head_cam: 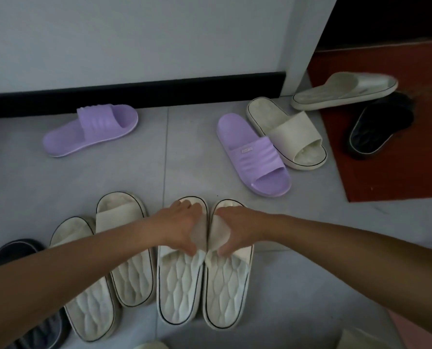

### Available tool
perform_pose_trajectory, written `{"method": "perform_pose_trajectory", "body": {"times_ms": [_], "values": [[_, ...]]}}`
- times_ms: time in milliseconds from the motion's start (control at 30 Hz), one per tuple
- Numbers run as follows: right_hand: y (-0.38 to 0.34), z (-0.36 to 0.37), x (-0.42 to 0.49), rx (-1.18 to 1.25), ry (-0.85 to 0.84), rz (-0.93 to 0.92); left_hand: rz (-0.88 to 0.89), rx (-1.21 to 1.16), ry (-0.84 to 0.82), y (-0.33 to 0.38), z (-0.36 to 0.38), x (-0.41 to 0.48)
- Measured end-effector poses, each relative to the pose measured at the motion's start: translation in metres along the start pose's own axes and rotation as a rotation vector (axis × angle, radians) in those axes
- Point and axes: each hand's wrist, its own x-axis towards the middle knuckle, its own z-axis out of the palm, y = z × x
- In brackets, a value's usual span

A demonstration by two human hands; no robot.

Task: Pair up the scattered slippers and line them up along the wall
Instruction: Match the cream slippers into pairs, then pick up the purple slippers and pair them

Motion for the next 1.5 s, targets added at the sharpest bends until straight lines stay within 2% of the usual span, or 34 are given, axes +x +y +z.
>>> {"method": "perform_pose_trajectory", "body": {"times_ms": [133,200,400,567,700,800,933,1067,1133,1200,1233,1267,1333,1400,1500], "values": [[-0.005,-0.001,0.014,-0.069,-0.02,-0.012,-0.05,-0.024,-0.109,-0.011,-0.002,0.005],[-0.002,-0.007,0.016,-0.073,0.001,-0.05,-0.069,-0.082,-0.103,-0.018,-0.011,0.01],[0.01,-0.047,0.031,0.095,0.224,-0.009,-0.18,-0.344,0.304,-0.076,-0.054,0.019],[0.007,-0.065,0.058,0.18,0.386,-0.023,-0.406,-0.417,0.46,-0.139,-0.061,0.026],[-0.002,-0.059,0.078,0.303,0.447,-0.033,-0.669,-0.531,0.657,-0.188,-0.065,0.029],[-0.005,-0.046,0.088,0.341,0.421,-0.041,-0.783,-0.568,0.778,-0.22,-0.068,0.036],[0.004,-0.032,0.091,0.364,0.406,-0.057,-0.704,-0.775,0.827,-0.245,-0.077,0.053],[0.016,-0.033,0.083,0.312,0.407,-0.048,-0.64,-1.071,0.939,-0.242,-0.077,0.064],[0.024,-0.045,0.074,0.155,0.49,0.006,-0.656,-1.151,0.976,-0.227,-0.076,0.071],[0.031,-0.063,0.061,-0.112,0.653,0.151,-0.635,-1.299,0.973,-0.206,-0.079,0.078],[0.036,-0.073,0.054,-0.252,0.669,0.241,-0.6,-1.377,0.963,-0.194,-0.082,0.082],[0.041,-0.082,0.048,-0.366,0.623,0.328,-0.562,-1.429,0.949,-0.182,-0.085,0.083],[0.053,-0.092,0.041,-0.429,0.504,0.418,-0.496,-1.452,0.924,-0.156,-0.093,0.086],[0.059,-0.093,0.037,-0.4,0.438,0.427,-0.436,-1.466,0.915,-0.125,-0.102,0.087],[0.057,-0.092,0.03,-0.366,0.439,0.38,-0.388,-1.527,0.92,-0.074,-0.107,0.083]]}}
